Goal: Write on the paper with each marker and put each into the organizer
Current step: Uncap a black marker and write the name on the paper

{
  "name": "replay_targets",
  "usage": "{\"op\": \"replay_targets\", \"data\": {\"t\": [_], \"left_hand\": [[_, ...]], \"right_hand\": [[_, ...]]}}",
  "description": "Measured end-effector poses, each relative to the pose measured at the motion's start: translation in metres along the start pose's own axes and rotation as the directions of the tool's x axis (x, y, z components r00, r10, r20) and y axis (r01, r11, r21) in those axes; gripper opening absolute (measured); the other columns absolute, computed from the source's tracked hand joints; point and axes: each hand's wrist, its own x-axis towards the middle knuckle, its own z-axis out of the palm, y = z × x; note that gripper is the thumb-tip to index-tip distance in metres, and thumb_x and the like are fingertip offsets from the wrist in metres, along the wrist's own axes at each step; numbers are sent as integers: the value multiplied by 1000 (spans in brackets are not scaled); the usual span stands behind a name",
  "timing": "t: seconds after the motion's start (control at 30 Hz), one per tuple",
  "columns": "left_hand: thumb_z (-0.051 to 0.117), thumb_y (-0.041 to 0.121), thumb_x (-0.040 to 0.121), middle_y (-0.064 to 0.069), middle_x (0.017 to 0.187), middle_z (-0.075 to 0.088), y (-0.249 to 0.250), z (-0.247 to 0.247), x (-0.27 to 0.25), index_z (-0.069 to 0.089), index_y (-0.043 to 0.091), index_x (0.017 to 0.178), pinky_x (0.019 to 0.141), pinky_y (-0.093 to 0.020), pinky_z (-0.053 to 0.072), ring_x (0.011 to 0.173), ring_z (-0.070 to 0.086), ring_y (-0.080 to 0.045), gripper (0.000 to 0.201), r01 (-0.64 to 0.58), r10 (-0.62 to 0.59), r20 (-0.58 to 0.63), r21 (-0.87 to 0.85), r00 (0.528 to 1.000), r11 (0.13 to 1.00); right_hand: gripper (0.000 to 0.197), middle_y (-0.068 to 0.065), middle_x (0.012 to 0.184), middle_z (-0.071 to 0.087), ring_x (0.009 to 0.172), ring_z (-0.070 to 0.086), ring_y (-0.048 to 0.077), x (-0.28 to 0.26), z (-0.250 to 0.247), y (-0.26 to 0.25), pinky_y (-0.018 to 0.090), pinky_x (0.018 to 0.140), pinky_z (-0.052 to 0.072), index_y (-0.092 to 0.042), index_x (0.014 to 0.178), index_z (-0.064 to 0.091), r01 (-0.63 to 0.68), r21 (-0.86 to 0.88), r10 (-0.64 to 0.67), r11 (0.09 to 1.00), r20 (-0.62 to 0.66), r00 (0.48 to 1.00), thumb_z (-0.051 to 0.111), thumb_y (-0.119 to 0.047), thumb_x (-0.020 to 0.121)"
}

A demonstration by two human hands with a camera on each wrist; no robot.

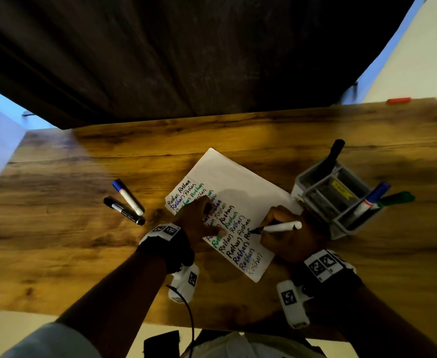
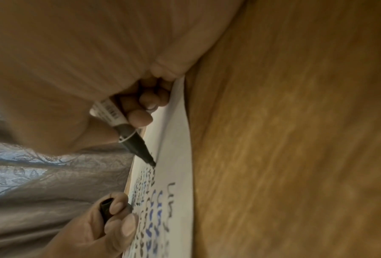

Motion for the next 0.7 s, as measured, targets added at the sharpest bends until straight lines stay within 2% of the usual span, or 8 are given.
{"op": "replay_targets", "data": {"t": [0.07,0.17,0.27,0.47,0.53,0.6,0.63,0.7], "left_hand": [[87,52,58,4,104,61,-1,1,0,52,19,106,84,-36,53,93,60,-17,68,3,-3,-3,-7,1000,1000],[87,53,58,4,103,61,-1,1,1,52,19,106,83,-36,53,92,60,-16,69,-1,1,-6,-10,1000,1000],[87,52,59,6,102,60,-1,1,1,50,22,103,77,-29,48,91,59,-15,65,-7,7,-3,-7,1000,1000],[87,51,60,10,93,55,-1,1,1,45,26,93,72,-26,42,85,56,-13,60,-20,20,4,-8,1000,1000],[87,50,60,9,93,55,-1,0,0,46,24,94,73,-26,41,85,55,-13,59,-29,29,3,-5,1000,1000],[87,50,60,9,93,55,-1,0,0,47,23,96,73,-26,41,86,56,-14,60,-33,33,1,-6,999,999],[87,50,60,9,92,55,0,0,0,47,24,96,73,-26,41,85,55,-14,60,-36,36,-1,-8,999,999],[87,48,61,11,91,53,1,0,-1,46,25,97,73,-26,41,84,53,-12,60,-38,38,-1,-15,999,999]], "right_hand": [[22,-5,82,61,72,59,12,1,-4,-2,10,67,43,-18,80,63,10,-12,-10,1000,55,998,61,-39,79],[15,-13,78,55,67,55,4,2,-6,-7,5,67,40,-23,77,58,16,-3,-16,1000,-10,1000,72,-26,74],[20,-10,81,60,73,61,10,2,-5,-3,28,67,52,-23,78,59,29,-11,-29,1000,-8,1000,61,-42,72],[29,0,74,64,65,62,18,2,-5,-5,34,59,54,-11,74,63,72,-25,-74,997,-87,993,55,-39,75],[27,2,74,66,61,59,8,2,-6,-13,26,58,52,-6,74,65,14,6,-13,1000,-133,991,58,-32,76],[15,0,74,66,59,51,-3,2,-6,-19,5,62,43,-4,73,66,-67,104,82,992,-145,986,66,-18,77],[8,-2,70,64,60,49,-4,1,-5,-22,-1,66,38,-10,69,64,-80,158,103,984,-145,984,69,-12,75],[35,-11,65,54,60,49,-11,3,-2,-16,-5,65,35,-34,64,61,-113,231,147,966,-132,980,73,-3,73]]}}
